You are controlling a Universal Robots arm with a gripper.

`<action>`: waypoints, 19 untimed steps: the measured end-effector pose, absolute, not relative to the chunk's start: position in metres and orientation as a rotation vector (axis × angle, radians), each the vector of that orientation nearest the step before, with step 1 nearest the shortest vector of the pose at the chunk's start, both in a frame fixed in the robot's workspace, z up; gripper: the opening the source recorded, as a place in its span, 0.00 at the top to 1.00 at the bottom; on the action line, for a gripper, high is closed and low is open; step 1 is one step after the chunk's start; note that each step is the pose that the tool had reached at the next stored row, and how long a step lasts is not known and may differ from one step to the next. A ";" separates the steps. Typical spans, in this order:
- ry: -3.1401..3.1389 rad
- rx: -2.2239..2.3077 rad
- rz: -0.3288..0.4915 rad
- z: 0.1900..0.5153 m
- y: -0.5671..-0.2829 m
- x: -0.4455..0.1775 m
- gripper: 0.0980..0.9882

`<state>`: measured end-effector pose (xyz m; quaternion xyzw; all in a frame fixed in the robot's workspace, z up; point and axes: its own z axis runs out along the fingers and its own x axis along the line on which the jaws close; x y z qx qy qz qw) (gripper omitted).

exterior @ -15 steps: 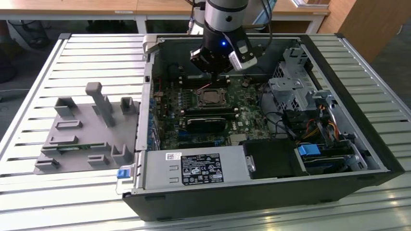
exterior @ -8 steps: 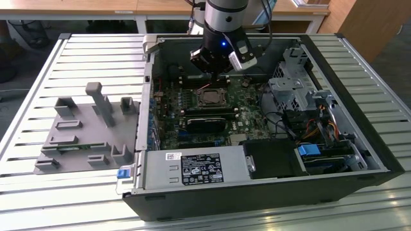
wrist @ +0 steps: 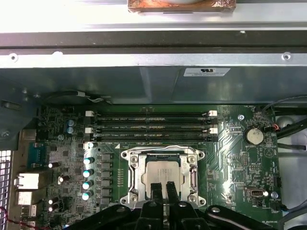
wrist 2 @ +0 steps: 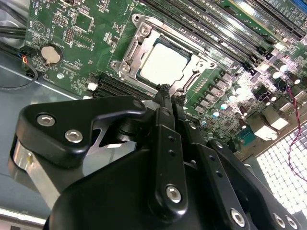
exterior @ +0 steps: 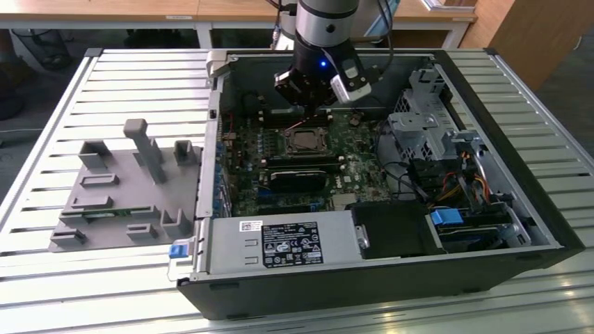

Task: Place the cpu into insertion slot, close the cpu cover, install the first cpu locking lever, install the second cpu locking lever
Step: 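Install the first cpu locking lever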

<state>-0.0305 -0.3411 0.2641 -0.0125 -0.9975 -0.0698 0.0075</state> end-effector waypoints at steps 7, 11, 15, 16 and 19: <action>-3.119 -0.039 -0.218 0.263 -0.341 -0.030 0.82; -3.119 -0.039 -0.218 0.263 -0.341 -0.030 0.84; -3.119 -0.039 -0.218 0.262 -0.341 -0.030 0.92; -3.119 -0.039 -0.218 0.262 -0.341 -0.030 0.93; -3.119 -0.039 -0.218 0.261 -0.341 -0.030 1.00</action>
